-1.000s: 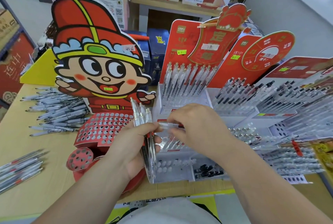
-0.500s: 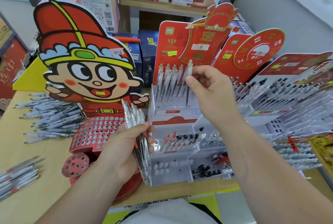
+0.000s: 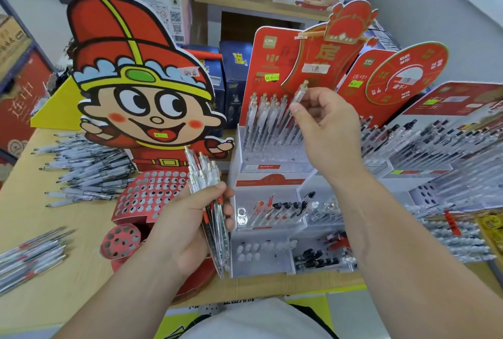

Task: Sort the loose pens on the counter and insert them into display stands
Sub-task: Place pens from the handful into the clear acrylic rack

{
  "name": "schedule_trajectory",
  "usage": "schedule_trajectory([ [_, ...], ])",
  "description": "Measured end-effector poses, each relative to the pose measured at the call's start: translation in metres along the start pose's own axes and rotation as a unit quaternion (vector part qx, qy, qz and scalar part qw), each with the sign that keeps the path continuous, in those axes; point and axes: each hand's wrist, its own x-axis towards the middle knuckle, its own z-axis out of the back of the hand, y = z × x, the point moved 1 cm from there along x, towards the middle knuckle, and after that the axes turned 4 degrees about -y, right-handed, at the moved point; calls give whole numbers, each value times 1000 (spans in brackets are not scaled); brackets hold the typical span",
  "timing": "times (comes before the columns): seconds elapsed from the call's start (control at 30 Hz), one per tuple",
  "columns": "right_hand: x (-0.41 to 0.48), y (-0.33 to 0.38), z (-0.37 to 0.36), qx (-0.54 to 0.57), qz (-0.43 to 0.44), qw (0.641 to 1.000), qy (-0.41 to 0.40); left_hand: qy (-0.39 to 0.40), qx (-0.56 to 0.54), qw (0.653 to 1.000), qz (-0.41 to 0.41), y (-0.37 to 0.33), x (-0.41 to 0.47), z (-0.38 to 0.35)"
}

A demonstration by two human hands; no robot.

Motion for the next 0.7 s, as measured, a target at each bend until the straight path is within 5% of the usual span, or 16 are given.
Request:
schedule_trajectory([
  [0.7,-11,-2,-17,-123,-34,991,27,13,27,999,-10,-1,7,4],
])
